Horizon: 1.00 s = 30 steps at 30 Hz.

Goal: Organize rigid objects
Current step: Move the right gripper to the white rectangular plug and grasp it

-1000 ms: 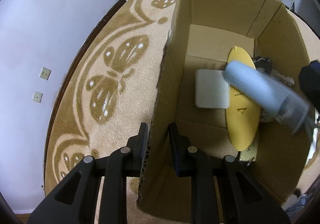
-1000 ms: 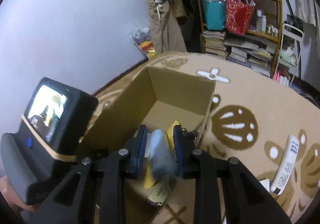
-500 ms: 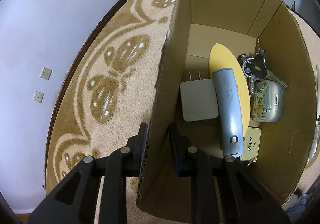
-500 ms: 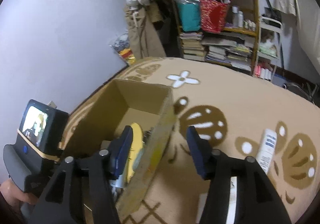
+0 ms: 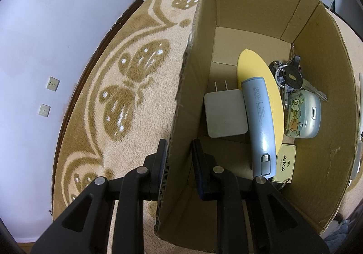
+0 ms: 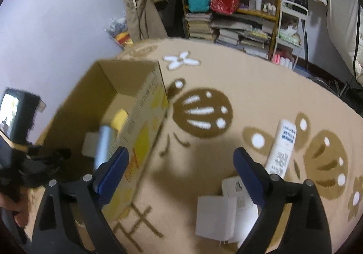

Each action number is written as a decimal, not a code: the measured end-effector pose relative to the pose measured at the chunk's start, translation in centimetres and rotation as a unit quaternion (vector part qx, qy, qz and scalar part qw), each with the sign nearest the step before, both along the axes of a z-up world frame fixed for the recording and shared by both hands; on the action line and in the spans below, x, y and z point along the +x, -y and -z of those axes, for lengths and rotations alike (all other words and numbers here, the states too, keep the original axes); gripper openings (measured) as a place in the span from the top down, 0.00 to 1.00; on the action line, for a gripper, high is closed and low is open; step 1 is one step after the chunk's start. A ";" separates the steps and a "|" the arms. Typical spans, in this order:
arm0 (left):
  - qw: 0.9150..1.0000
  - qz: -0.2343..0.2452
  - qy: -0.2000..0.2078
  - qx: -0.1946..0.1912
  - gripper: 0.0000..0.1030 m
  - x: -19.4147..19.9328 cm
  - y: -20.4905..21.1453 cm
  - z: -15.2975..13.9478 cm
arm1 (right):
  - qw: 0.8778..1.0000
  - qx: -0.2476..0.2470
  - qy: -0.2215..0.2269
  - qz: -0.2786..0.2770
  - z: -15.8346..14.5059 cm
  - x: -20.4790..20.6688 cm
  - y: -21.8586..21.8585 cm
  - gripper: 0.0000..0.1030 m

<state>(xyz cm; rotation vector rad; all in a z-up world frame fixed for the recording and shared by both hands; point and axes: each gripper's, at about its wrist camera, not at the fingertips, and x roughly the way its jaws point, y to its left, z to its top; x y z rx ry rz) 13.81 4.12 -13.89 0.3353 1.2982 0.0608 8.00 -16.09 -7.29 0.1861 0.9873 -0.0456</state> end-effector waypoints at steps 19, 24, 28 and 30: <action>1.000 0.003 0.002 0.002 0.80 -0.2 0.1 0.1 | 0.991 -0.018 -0.128 0.022 4.8 -1.7 1.2 0.17; 1.000 0.002 0.001 0.000 0.80 -0.2 0.0 0.1 | 0.985 -0.021 -0.172 0.021 6.7 -1.8 0.9 0.17; 1.000 0.003 0.001 0.003 0.80 -0.1 0.1 0.1 | 0.983 -0.031 -0.182 0.021 7.2 -1.9 0.8 0.22; 1.000 0.003 0.001 0.003 0.80 -0.1 0.1 0.1 | 0.983 -0.025 -0.180 0.024 7.3 -2.0 0.9 0.22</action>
